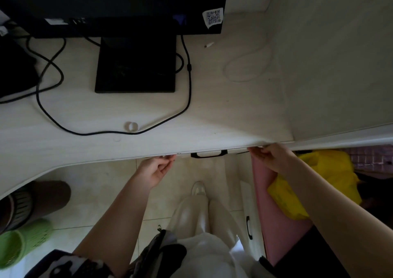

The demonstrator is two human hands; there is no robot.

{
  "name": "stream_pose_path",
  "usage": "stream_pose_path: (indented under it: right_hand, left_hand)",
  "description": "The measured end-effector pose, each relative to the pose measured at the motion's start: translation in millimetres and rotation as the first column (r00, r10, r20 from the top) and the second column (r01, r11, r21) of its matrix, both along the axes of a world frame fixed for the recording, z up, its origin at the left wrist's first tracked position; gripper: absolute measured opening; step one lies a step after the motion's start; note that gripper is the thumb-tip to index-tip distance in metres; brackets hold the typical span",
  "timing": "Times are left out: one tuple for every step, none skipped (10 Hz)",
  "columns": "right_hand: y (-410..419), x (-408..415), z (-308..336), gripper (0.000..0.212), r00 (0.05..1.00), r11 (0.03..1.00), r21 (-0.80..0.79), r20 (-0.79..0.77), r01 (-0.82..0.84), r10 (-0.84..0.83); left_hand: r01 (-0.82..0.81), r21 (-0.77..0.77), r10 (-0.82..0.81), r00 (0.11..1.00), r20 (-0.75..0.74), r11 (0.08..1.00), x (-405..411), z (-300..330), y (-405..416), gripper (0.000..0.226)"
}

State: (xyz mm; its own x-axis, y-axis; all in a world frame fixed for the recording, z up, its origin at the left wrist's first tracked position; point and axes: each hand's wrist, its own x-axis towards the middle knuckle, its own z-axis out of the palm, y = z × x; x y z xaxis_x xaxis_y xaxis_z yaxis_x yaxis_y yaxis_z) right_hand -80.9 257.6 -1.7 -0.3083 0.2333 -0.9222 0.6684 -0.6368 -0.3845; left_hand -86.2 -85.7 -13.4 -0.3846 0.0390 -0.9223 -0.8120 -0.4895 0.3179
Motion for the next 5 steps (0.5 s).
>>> stream_pose_path:
  right_hand:
    - [-1, 3, 2, 0.033, 0.999, 0.999, -0.002, -0.015, -0.046, 0.046]
    - [1, 7, 3, 0.029, 0.996, 0.996, 0.017, -0.019, -0.092, 0.092]
    - [-3, 14, 12, 0.021, 0.988, 0.988, 0.042, -0.014, -0.150, 0.151]
    - [-11, 27, 23, 0.017, 0.972, 0.969, 0.095, -0.024, -0.230, 0.233]
    - [-18, 43, 29, 0.018, 0.941, 0.927, 0.180, -0.017, -0.329, 0.337]
  left_hand:
    - [-0.020, -0.019, 0.020, 1.000, 0.004, 1.000, 6, 2, 3, 0.045]
    - [-0.007, -0.056, 0.006, 1.000, -0.025, 0.998, 9, 9, 11, 0.060]
    - [0.053, -0.091, -0.059, 0.996, -0.069, 0.994, 16, 21, 15, 0.064]
    - [0.098, -0.130, -0.115, 0.985, -0.126, 0.987, 28, 30, 20, 0.060]
    - [0.171, -0.232, -0.212, 0.963, -0.167, 0.958, 44, 36, 28, 0.053]
